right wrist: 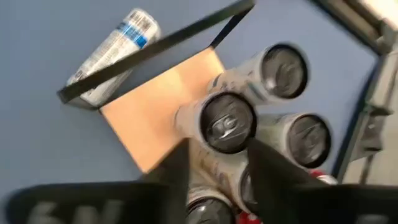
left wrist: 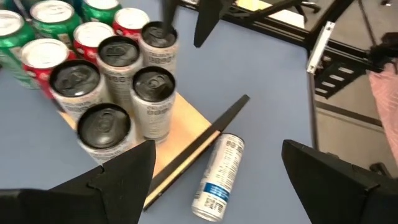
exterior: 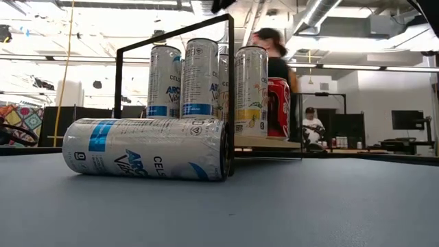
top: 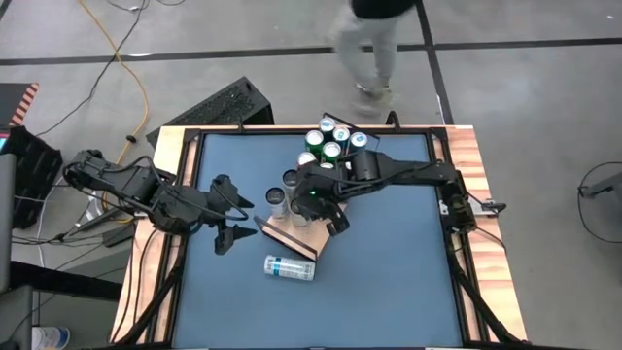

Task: Place canned beverage on shelf
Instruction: Put left white blue soda can on the shelf aligned with the other white blue soda can

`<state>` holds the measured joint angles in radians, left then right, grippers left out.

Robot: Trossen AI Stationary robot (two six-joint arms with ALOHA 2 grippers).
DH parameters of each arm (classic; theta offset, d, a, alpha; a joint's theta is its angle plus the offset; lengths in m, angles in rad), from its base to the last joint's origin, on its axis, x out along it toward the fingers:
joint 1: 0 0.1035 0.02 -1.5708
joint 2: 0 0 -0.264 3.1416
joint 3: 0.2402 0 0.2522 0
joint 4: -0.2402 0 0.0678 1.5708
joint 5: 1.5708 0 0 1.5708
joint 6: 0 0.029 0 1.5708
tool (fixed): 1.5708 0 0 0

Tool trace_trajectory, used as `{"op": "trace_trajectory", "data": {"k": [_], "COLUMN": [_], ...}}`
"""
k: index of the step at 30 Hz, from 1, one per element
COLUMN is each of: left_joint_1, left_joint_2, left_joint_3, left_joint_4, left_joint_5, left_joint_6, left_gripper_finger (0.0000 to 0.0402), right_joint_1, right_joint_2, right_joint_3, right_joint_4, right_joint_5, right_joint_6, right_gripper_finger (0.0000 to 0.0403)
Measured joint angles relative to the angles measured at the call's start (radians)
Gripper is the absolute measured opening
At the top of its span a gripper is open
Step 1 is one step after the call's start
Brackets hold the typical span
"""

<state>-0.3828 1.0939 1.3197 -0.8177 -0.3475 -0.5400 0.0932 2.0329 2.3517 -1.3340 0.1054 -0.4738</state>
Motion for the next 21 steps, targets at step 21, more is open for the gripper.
{"op": "trace_trajectory", "data": {"k": [21], "left_joint_1": [0.0], "left_joint_2": [0.0], "left_joint_3": [0.0], "left_joint_4": [-0.006], "left_joint_5": [-0.084], "left_joint_6": [-0.04], "left_gripper_finger": [0.0334], "right_joint_1": [0.018], "right_joint_2": [0.005], "right_joint_3": [-0.238], "right_joint_4": [0.075], "right_joint_5": [-0.076], "right_joint_6": [0.045], "right_gripper_finger": [0.0]}}
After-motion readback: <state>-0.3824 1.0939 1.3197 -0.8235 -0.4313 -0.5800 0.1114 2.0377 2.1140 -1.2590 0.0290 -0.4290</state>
